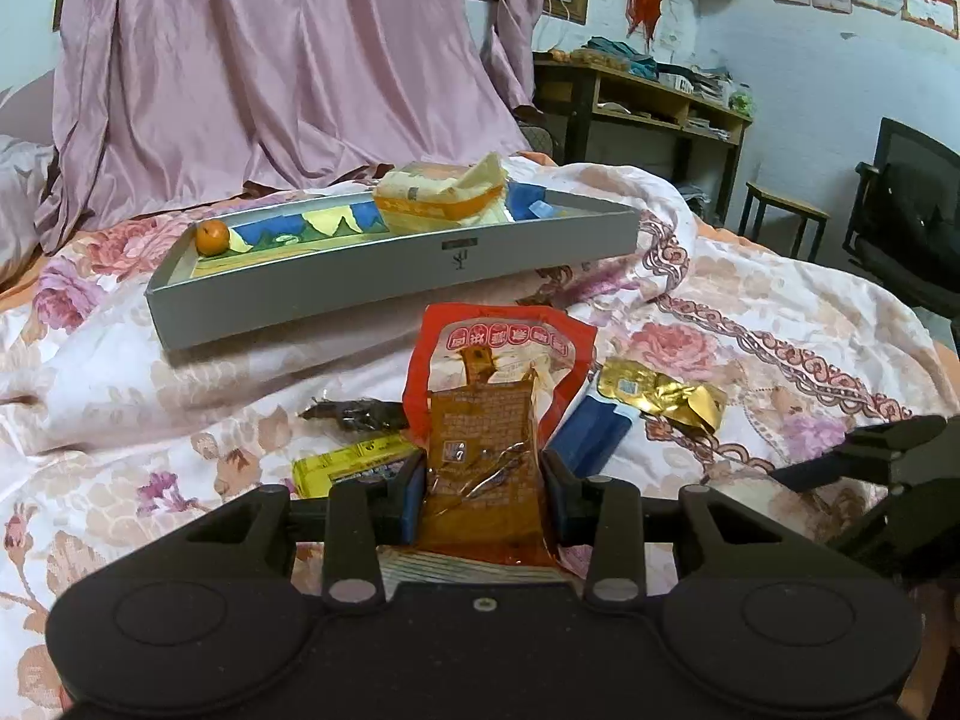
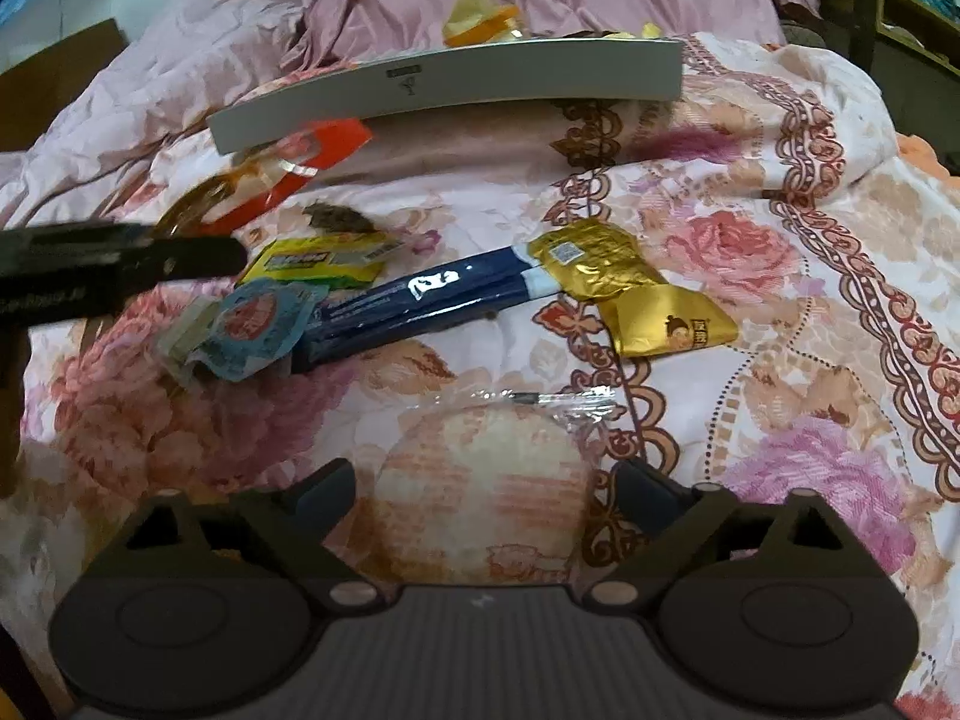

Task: Organize snacks
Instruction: 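Lift the red packet with the left tool while the right tool reaches the round wrapped bread, then grasp the round plastic-wrapped bread with the right tool and lift it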

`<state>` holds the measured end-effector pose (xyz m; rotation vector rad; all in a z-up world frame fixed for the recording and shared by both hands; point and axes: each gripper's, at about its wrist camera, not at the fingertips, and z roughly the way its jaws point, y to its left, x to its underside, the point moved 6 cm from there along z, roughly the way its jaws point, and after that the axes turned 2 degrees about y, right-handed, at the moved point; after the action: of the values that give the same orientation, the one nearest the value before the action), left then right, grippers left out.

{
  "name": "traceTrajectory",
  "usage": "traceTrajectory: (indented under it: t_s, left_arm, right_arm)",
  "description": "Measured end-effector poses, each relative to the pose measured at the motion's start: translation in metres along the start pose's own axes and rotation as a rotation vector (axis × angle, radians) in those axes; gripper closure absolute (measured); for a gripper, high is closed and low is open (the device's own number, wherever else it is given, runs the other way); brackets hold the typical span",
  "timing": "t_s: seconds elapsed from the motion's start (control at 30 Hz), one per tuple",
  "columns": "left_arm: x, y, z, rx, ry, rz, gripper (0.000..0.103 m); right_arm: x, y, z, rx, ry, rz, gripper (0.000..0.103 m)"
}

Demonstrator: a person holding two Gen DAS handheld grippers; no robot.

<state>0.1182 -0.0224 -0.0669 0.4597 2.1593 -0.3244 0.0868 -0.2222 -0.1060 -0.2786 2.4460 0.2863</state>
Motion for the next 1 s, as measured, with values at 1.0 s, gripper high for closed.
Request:
traceTrajectory:
  t_s: [1.0]
  left_arm:
    - [0.002, -0.005, -0.005, -0.035, 0.004, -0.021, 0.062]
  right_arm:
    - [-0.018, 0.02, -0.026, -0.01, -0.082, -0.062, 0.026]
